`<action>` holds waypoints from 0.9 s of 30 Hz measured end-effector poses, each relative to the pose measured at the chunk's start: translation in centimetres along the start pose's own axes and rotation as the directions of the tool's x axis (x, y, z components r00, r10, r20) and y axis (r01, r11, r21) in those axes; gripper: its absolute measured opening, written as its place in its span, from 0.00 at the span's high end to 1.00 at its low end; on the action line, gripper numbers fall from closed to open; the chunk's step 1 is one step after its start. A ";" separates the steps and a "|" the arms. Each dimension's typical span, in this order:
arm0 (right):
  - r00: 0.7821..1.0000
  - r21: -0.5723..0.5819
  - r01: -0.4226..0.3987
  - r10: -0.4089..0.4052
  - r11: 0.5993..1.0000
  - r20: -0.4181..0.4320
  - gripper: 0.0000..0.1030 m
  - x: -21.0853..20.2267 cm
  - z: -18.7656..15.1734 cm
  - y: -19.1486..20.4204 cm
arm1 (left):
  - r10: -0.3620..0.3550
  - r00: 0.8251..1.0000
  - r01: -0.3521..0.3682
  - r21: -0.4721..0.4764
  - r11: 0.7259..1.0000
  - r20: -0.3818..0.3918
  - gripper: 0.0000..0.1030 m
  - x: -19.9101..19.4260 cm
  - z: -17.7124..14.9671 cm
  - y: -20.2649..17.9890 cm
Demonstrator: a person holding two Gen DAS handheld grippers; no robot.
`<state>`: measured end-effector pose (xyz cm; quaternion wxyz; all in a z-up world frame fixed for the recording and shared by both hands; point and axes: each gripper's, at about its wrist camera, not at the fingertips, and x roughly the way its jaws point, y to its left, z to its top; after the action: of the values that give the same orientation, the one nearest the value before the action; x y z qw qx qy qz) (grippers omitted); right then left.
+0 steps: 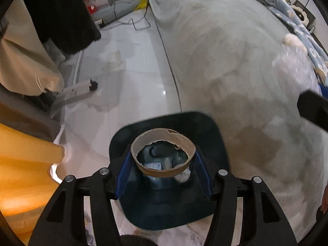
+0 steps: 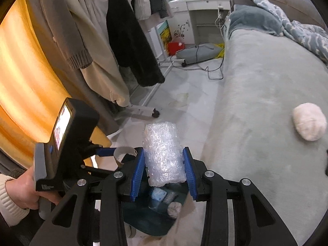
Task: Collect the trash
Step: 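Open the left tool to drop the tape roll while the right tool releases the bubble wrap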
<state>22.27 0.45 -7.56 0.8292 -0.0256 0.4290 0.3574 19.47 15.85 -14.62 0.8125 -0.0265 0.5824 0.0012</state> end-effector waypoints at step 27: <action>0.968 -0.115 -0.026 -0.004 0.993 -0.252 0.63 9.8 -2.1 5.1 | -0.036 0.999 0.037 -0.061 0.997 0.022 0.22 -1.3 -2.3 6.5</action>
<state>21.42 9.11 -14.70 0.7631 -0.1169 0.5091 0.3806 16.63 22.29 -14.44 0.8173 -0.0623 0.5728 0.0046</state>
